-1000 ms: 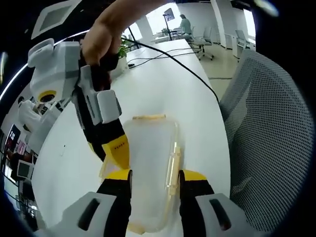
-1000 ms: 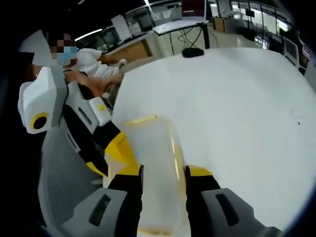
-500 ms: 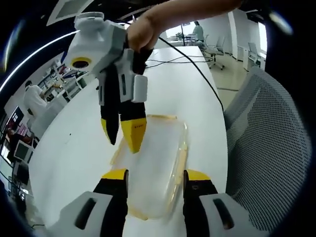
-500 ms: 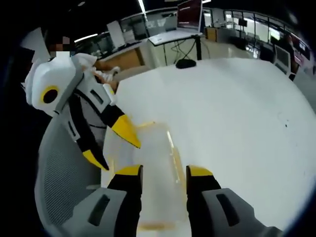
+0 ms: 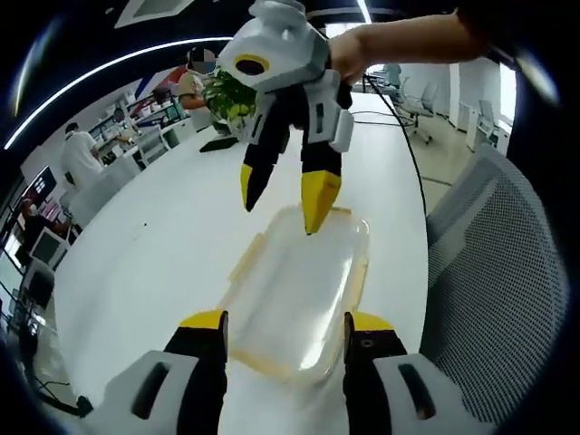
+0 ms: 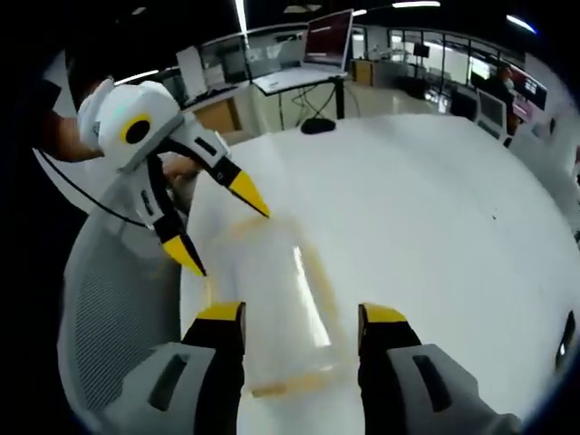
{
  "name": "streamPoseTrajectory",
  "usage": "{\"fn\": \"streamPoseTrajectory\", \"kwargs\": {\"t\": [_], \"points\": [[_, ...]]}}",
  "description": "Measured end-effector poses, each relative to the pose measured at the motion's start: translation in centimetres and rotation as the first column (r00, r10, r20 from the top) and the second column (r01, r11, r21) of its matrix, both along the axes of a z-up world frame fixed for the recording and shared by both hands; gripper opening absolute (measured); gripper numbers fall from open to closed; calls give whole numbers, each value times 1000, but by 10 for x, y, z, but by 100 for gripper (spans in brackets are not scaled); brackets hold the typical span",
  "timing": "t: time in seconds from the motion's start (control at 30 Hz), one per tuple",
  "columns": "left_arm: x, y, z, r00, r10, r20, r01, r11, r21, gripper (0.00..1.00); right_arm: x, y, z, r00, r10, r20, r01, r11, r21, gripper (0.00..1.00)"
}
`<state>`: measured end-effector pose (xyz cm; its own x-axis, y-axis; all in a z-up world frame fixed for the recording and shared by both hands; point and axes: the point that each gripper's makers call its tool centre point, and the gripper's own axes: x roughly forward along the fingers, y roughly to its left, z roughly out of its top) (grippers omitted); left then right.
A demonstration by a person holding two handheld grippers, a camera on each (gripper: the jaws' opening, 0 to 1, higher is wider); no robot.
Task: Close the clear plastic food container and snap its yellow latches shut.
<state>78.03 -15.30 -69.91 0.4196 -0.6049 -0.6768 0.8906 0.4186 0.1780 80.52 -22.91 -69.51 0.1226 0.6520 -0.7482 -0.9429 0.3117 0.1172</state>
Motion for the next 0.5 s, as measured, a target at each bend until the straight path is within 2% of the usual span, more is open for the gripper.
{"fn": "streamPoseTrajectory", "kwargs": {"t": [0.23, 0.5], "points": [[4, 11, -3, 999, 39, -20, -40, 999, -13, 50, -9, -18, -5, 997, -59, 53, 60, 998, -10, 55], [-1, 18, -11, 998, 57, -39, -58, 998, -15, 54, -25, -27, -13, 991, -105, 80, 106, 994, -5, 58]]}}
